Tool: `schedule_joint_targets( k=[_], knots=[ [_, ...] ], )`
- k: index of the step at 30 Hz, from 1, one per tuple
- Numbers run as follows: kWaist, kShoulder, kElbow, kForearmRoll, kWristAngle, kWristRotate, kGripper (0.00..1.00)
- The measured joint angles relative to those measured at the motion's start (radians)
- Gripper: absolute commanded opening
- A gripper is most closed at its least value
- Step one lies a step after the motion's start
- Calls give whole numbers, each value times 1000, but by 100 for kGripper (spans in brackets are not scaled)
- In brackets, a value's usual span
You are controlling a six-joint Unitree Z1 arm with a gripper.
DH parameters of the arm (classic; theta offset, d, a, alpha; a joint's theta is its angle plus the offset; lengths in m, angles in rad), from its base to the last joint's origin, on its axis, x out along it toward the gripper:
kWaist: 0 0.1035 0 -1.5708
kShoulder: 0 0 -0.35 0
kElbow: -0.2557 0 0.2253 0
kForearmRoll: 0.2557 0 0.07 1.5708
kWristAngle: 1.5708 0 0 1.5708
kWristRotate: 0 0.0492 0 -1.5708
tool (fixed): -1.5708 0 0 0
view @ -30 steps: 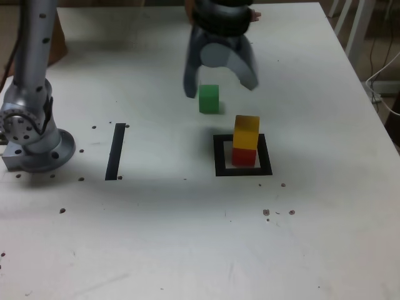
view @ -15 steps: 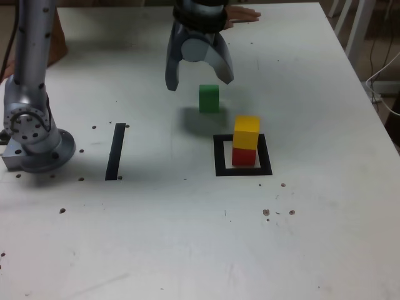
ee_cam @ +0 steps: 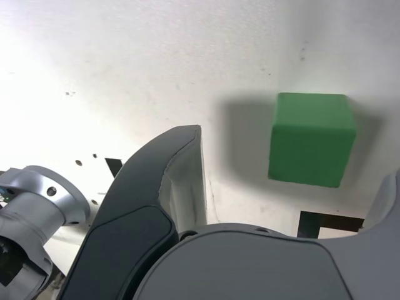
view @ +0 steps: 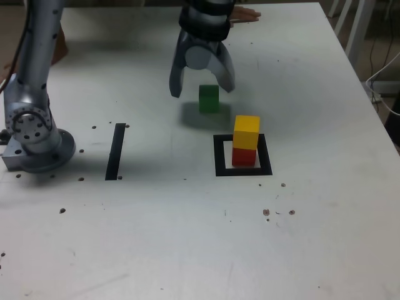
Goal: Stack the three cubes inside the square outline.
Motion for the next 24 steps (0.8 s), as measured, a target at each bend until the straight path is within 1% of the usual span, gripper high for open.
schedule_joint_targets(
  k=[11, 15, 17, 19, 24],
  knots=[
    [0, 80, -48, -3, -31, 27, 91],
    [0, 105, -66, 4, -34, 33, 85],
    [0, 114, -76, 10, -35, 34, 78],
    [0, 119, -78, 13, -35, 34, 68],
    [0, 130, -81, 18, -30, 30, 37]
  ],
)
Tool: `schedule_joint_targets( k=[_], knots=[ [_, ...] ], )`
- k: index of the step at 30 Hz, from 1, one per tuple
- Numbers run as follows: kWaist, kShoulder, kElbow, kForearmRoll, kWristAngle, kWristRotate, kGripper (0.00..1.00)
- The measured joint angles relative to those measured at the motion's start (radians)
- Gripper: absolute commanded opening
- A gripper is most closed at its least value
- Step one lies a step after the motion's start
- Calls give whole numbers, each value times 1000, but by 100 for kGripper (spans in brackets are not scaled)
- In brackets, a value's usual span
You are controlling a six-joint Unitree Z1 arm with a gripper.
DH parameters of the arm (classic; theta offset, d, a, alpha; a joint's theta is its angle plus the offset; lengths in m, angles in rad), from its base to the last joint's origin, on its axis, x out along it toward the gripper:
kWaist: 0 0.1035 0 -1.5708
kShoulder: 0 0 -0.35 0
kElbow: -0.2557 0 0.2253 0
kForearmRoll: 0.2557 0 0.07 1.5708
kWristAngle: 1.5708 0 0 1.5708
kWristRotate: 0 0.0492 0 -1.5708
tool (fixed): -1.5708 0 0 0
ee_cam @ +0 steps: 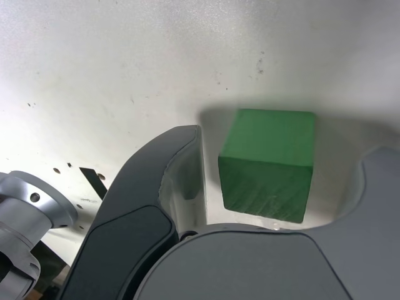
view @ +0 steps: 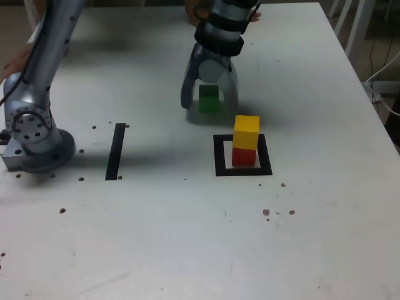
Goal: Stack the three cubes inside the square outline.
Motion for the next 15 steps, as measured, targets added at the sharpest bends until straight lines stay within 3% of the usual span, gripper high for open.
schedule_joint_targets(
  k=[4, 15],
  knots=[
    [0, 1, 0, -7, 10, -4, 27],
    [0, 1, 2, -14, 8, 3, 27]
  ],
)
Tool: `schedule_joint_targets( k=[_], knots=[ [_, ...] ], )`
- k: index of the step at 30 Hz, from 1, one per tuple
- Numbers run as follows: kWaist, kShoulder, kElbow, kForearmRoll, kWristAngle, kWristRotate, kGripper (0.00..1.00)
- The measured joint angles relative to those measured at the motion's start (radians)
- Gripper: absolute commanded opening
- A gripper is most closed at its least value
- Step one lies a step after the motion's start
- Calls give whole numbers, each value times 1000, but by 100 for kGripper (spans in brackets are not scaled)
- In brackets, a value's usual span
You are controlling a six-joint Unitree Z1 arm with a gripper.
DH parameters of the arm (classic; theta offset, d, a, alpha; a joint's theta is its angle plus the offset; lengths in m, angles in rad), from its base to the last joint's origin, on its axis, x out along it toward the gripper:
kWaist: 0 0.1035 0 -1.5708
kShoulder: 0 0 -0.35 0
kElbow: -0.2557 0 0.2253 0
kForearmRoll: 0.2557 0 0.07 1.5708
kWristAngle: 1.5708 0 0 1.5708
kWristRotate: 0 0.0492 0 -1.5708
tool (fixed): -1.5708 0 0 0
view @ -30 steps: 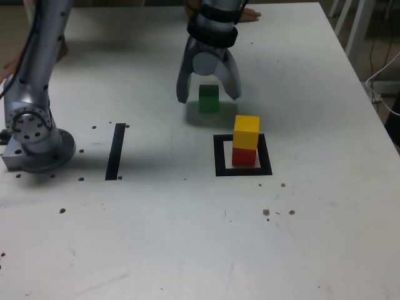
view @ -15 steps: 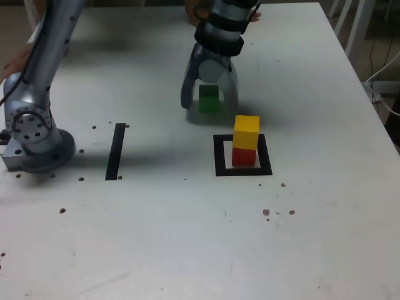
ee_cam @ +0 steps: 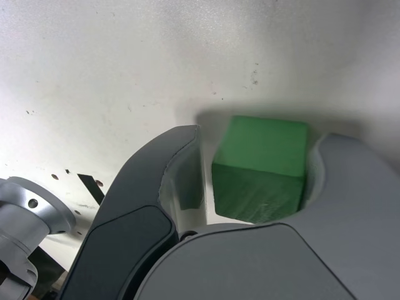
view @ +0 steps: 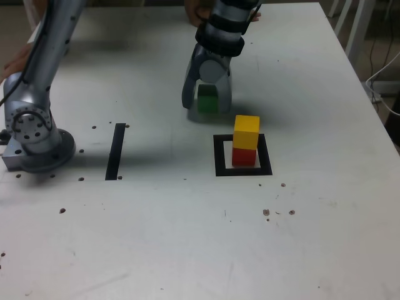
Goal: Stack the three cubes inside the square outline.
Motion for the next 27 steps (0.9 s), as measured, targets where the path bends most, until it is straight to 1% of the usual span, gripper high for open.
schedule_joint_targets(
  k=[11, 17, 20, 27],
  knots=[
    [-6, -2, 0, -1, 1, 0, 27],
    [-31, -28, -7, 14, 13, -14, 27],
    [-59, -48, -30, 42, 22, -30, 27],
    [-141, -101, -110, 136, 26, -71, 27]
  ],
)
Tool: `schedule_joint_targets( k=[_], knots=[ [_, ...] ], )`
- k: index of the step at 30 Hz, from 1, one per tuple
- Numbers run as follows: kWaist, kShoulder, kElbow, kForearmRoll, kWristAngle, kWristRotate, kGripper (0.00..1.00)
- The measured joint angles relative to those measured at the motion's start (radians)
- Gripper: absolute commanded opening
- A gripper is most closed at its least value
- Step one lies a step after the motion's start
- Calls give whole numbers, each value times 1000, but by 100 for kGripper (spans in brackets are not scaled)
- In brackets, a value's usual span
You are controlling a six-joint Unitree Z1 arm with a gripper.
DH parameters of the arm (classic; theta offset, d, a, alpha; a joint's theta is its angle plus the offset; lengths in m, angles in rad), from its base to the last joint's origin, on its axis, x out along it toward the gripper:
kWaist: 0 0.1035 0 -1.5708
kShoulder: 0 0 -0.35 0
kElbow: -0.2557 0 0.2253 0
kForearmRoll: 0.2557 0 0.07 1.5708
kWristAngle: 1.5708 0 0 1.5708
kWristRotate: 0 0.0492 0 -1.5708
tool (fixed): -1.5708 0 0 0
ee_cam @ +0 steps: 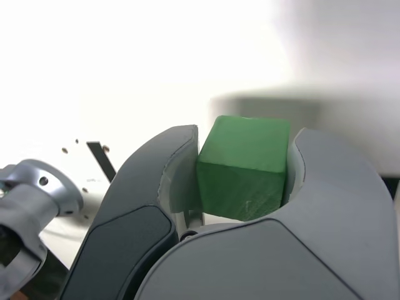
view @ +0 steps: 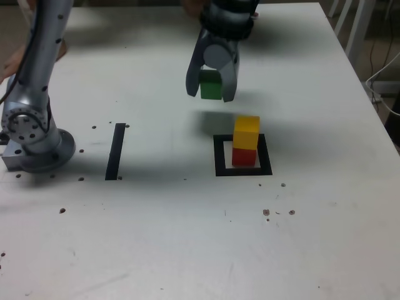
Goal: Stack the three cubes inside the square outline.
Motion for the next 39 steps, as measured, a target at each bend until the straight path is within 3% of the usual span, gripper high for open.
schedule_joint_targets(
  k=[6, 15, 24, 39],
  knots=[
    [-69, -22, -77, 77, -4, -34, 27],
    [-158, -22, -165, 124, -30, -89, 27],
    [-221, -20, -190, 144, -84, -141, 27],
    [-291, 27, -245, 156, -119, -183, 26]
  ],
)
